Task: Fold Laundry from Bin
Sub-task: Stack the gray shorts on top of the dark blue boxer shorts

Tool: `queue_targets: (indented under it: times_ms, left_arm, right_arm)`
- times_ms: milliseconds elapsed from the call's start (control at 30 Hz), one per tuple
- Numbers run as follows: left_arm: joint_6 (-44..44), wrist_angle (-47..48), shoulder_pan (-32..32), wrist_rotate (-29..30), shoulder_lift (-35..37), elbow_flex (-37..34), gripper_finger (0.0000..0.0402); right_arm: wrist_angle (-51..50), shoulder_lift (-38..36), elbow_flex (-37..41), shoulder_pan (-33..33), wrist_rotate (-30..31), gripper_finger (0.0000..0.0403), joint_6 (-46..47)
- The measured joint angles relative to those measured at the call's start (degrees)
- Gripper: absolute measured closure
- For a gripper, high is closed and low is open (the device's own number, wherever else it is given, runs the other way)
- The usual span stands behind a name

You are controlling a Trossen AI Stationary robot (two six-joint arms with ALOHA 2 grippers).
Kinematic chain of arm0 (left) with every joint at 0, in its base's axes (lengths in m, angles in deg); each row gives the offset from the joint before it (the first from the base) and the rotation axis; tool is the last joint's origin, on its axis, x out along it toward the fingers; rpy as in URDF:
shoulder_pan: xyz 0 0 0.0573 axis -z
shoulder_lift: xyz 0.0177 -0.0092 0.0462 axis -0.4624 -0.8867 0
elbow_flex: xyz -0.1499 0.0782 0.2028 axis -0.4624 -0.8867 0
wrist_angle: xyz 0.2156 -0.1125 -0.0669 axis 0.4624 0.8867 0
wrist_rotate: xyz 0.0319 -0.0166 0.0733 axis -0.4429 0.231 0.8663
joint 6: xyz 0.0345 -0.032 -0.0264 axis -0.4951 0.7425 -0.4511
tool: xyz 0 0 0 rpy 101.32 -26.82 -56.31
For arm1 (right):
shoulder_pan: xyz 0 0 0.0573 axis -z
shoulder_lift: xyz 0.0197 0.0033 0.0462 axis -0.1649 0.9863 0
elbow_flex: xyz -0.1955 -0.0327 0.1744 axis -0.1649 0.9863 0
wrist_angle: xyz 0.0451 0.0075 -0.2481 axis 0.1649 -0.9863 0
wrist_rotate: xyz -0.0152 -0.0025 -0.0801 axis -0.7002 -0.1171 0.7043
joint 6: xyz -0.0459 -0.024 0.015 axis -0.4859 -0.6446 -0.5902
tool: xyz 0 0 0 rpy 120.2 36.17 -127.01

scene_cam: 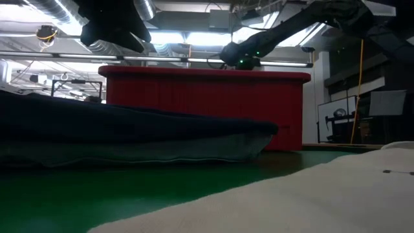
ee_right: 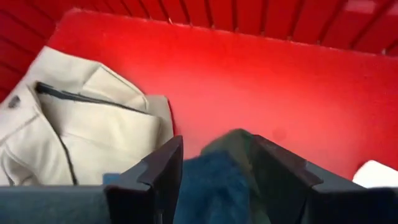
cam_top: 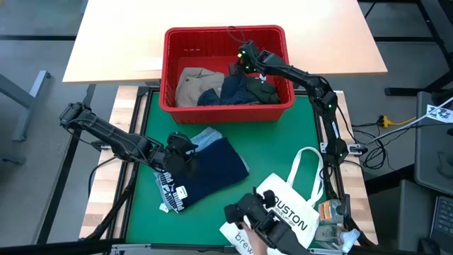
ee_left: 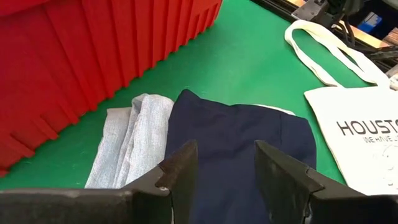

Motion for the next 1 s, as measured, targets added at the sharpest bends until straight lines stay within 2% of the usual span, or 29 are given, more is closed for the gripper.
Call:
queue_targets:
  times_ms: [267, 467, 667, 733, 900, 1000]
  left_arm:
    - [0.0, 0.0, 0.0, 0.0, 0.0, 0.0, 0.0249]
    - [0.0, 0.0, 0.0, 0.0, 0.0, 0.0, 0.0249]
    - [0.0, 0.0, 0.0, 0.0, 0.0, 0.0, 0.0249]
    - [0.0, 0.0, 0.0, 0.0, 0.0, 0.0, 0.0249]
    - [0.0, 0.0, 0.0, 0.0, 0.0, 0.0, 0.0249]
    - [0.0, 0.0, 0.0, 0.0, 0.0, 0.0, 0.0249]
  right_arm:
    - [-0.7, 0.0, 0.0, 0.0, -1.9, 0.0215, 0.5]
    - [0.6, 0.0, 0.0, -0.1, -5.9, 0.0215, 6.4]
    - [-0.1, 0.0, 0.0, -0.1, -4.7, 0.0215, 5.8]
    - [1.0, 0.0, 0.0, -0.1, -4.9, 0.0215, 2.4]
    - [3.4, 0.0, -0.6, 0.0, -11.6, 0.0215, -13.6]
    - [3.3, 0.0, -1.4, 0.0, -12.8, 0.0215, -23.2]
